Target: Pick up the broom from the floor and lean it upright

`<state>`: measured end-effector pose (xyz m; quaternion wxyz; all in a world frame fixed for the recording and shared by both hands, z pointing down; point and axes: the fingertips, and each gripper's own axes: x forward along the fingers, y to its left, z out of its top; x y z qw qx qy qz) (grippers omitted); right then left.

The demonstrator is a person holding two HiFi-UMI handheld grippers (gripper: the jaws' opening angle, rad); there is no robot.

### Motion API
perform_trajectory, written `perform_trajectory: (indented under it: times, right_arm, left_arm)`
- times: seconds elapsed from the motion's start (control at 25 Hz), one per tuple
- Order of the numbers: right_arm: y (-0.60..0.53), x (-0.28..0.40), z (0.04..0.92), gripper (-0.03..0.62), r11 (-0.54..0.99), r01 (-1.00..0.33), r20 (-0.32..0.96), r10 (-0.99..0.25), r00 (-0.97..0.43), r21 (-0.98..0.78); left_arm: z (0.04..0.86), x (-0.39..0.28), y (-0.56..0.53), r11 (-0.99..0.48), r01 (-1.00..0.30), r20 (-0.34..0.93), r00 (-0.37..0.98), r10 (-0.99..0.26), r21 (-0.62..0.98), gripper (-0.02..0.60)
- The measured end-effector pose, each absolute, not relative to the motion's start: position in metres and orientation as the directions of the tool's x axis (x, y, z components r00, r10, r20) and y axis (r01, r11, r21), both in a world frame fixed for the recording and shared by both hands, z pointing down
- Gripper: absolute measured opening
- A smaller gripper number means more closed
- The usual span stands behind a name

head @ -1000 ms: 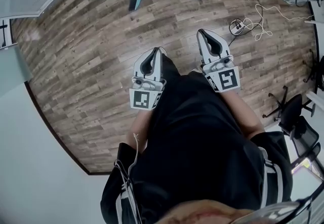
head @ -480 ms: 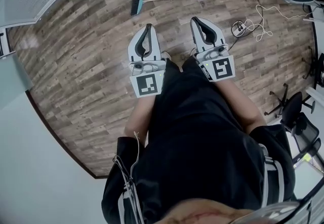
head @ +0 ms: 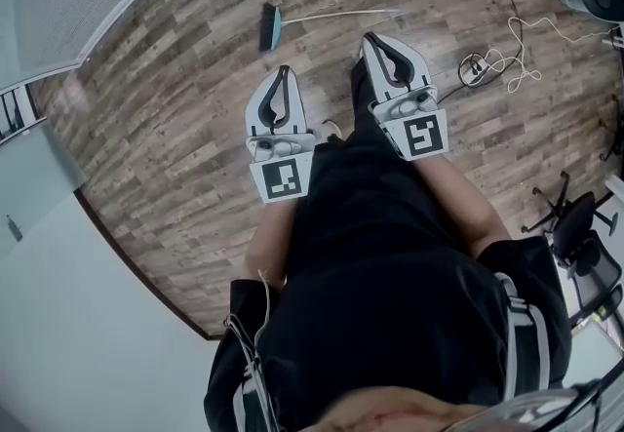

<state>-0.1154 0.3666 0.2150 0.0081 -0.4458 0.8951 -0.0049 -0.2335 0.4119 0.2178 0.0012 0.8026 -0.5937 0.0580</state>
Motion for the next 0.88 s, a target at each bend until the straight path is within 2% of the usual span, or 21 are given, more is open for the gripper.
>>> perform_trajectory:
  times: [0.24, 0.4, 0.64, 0.76, 0.88]
  right_arm:
    - [0.239, -0.080, 0.240, 0.018, 0.597, -0.802, -0.023, -0.802, -0.597, -0.024]
    - [0.183, -0.070, 0.277, 0.018, 0.621, -0.782, 0.032, -0.782, -0.623, -0.049]
    - [0.120, -0.046, 0.352, 0.018, 0.522, -0.849, 0.056, -0.848, -0.527, -0.083]
    - [0.103, -0.042, 0.406, 0.018, 0.484, -0.872, 0.057, -0.871, -0.488, -0.077]
    - [0.096, -0.040, 0.468, 0.018, 0.479, -0.876, 0.054, -0.874, -0.482, -0.061]
  left_arm:
    - [0.275, -0.196, 0.296, -0.369, -0.925, 0.233, 0.342, -0.910, -0.085, 0.021]
    - [0.343, -0.184, 0.237, -0.454, -0.867, 0.410, 0.345, -0.844, -0.204, 0.021]
    - [0.499, -0.182, 0.173, -0.553, -0.831, 0.555, 0.433, -0.711, -0.060, 0.021]
    - [0.595, -0.168, 0.170, -0.676, -0.734, 0.634, 0.491, -0.597, -0.068, 0.023]
    - [0.680, -0.149, 0.183, -0.775, -0.632, 0.694, 0.555, -0.459, -0.008, 0.023]
